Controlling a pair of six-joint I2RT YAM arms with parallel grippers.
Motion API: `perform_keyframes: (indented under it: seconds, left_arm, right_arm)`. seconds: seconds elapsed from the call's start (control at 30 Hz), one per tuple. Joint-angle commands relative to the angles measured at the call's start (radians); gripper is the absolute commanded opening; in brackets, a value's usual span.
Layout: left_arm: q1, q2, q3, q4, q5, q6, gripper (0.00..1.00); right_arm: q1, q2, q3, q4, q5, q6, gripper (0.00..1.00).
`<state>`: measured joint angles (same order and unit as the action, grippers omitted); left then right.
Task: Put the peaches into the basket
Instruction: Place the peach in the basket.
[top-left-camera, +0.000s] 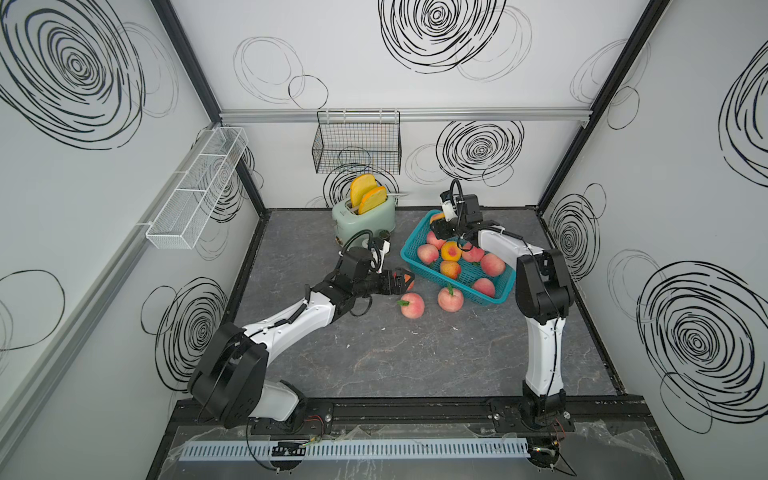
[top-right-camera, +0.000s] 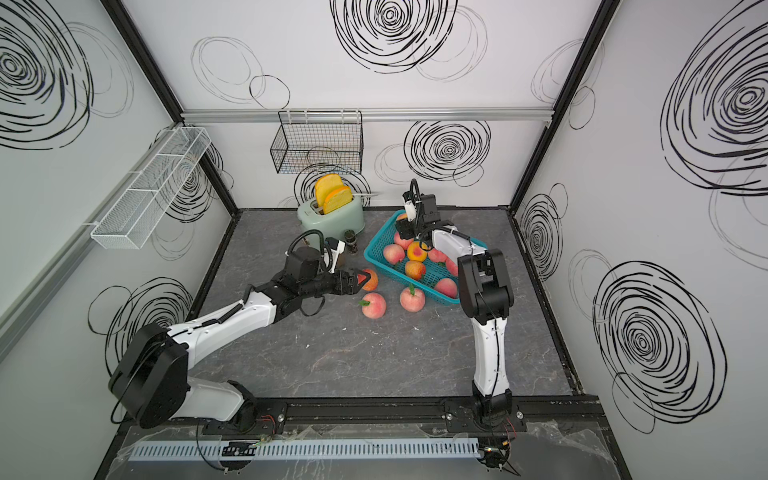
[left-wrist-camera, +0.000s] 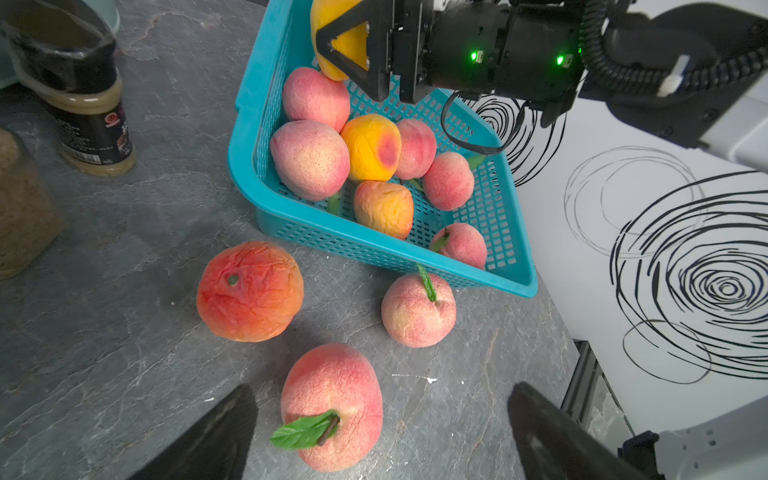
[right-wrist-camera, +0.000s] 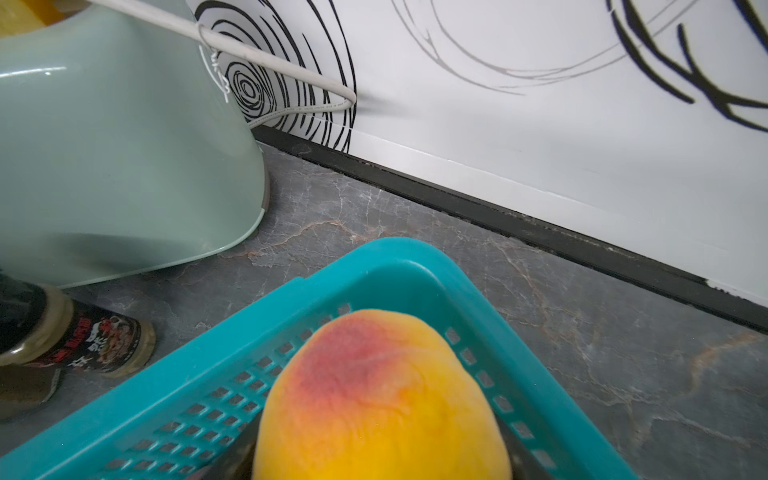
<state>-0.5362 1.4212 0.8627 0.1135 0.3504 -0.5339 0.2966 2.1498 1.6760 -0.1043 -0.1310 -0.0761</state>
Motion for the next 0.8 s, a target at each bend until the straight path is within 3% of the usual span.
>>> perform_keyframes:
  seconds: [0.0, 0.77]
  left_arm:
    - [0.008, -0.014, 0.03, 0.027, -0.004, 0.008, 0.99]
    - [0.001, -0.031, 0.022, -0.002, -0.014, 0.02, 0.98]
  right_arm:
    - [-0.004, 0.028, 0.025, -0.034, -0.015, -0.019, 0.67]
    - [0.002, -0.111, -0.038, -0.015, -0.046, 0.011, 0.84]
